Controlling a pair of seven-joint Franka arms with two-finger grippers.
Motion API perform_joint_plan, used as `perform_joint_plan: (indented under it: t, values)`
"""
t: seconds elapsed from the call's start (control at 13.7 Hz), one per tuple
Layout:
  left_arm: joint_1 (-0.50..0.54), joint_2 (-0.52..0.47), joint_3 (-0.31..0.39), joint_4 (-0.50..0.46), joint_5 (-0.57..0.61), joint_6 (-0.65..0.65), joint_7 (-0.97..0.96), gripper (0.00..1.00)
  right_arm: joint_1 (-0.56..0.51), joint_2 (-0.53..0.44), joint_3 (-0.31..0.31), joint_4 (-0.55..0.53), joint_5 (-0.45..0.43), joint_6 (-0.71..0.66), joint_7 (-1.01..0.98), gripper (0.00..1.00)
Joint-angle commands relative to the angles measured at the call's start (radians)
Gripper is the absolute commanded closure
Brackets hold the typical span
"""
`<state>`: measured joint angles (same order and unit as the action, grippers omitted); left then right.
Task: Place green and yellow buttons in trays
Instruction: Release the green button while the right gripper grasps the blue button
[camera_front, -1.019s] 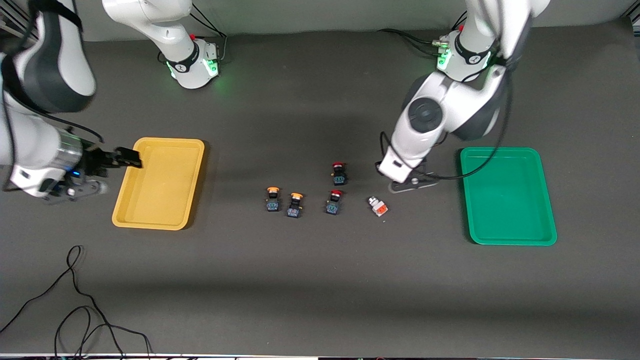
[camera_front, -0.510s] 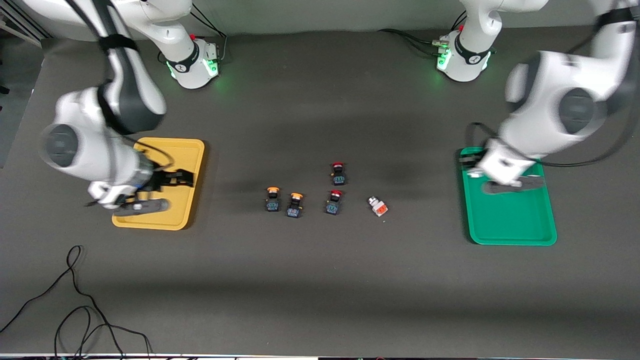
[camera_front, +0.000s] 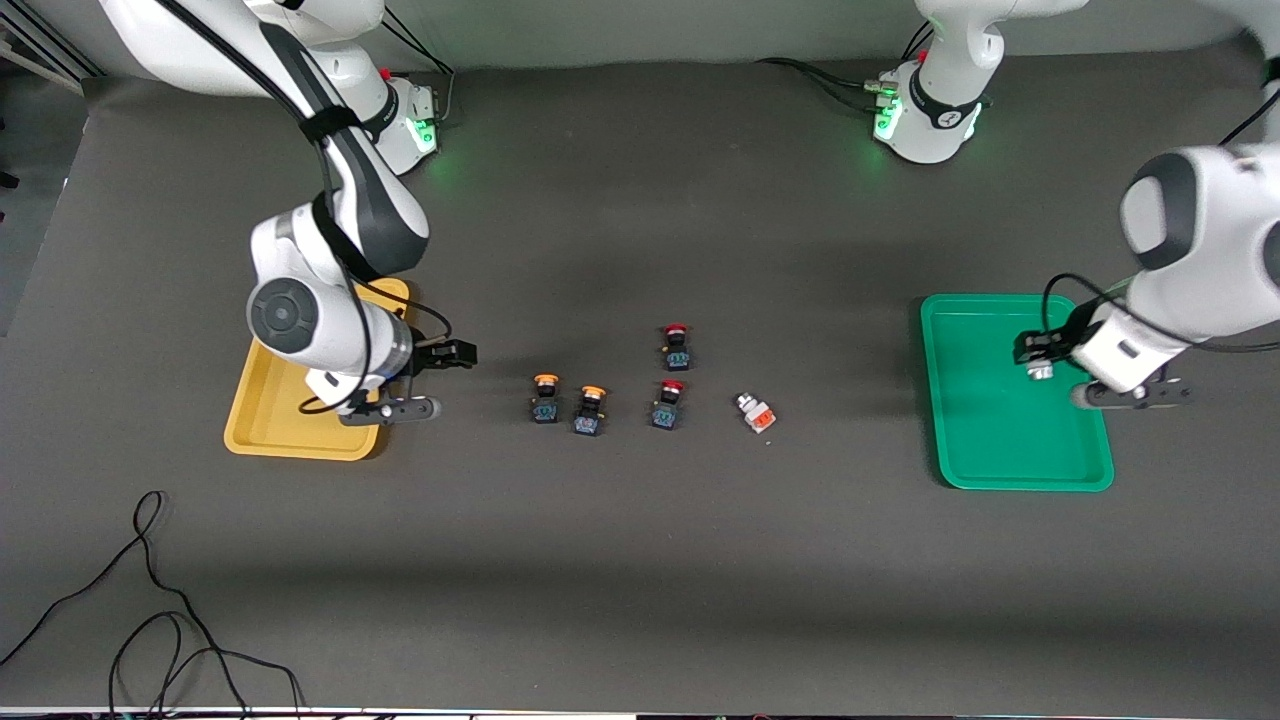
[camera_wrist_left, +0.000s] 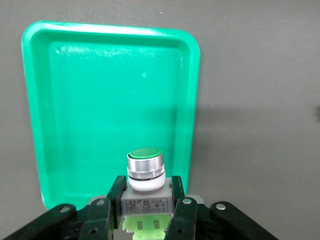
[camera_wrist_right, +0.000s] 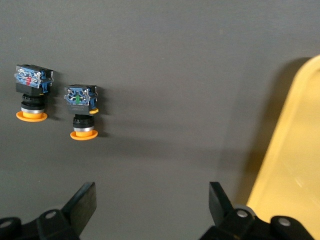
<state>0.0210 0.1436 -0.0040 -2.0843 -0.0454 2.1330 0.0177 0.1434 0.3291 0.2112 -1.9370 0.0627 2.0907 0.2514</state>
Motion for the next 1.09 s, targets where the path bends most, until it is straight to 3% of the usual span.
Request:
perform_joint_plan:
  t: [0.0, 0.22, 0.44, 0.51, 0.58, 0.66, 0.8, 1.02]
  values:
    - [0.002, 0.089, -0.008, -0.081, 0.033, 0.212, 0.015, 0.73, 0.054, 0.066, -0.003, 0.009, 0.008, 0.086, 0.023, 0.0]
    - [0.002, 0.195, -0.007, -0.132, 0.033, 0.417, 0.015, 0.73, 0.084, 0.12, -0.004, 0.041, -0.001, 0.123, 0.068, 0.0]
    - [0.002, 0.218, -0.008, -0.138, 0.033, 0.447, 0.015, 0.73, 0.117, 0.186, -0.004, 0.082, -0.007, 0.155, 0.121, 0.0]
    - [0.002, 0.218, -0.008, -0.132, 0.033, 0.444, 0.018, 0.6, 0.14, 0.211, -0.009, 0.09, -0.007, 0.184, 0.132, 0.0]
    - [0.002, 0.221, -0.007, -0.125, 0.033, 0.443, 0.024, 0.17, 0.157, 0.234, -0.013, 0.092, -0.009, 0.216, 0.14, 0.0]
    - [0.004, 0.22, -0.008, -0.119, 0.033, 0.44, 0.04, 0.0, 0.162, 0.254, -0.013, 0.092, -0.014, 0.247, 0.152, 0.0]
    - [0.005, 0.202, -0.007, -0.076, 0.033, 0.366, 0.048, 0.0, 0.18, 0.292, -0.016, 0.107, -0.05, 0.287, 0.195, 0.0]
    - [0.025, 0.176, -0.008, 0.108, 0.033, 0.056, 0.054, 0.0, 0.182, 0.332, -0.018, 0.151, -0.07, 0.287, 0.223, 0.0]
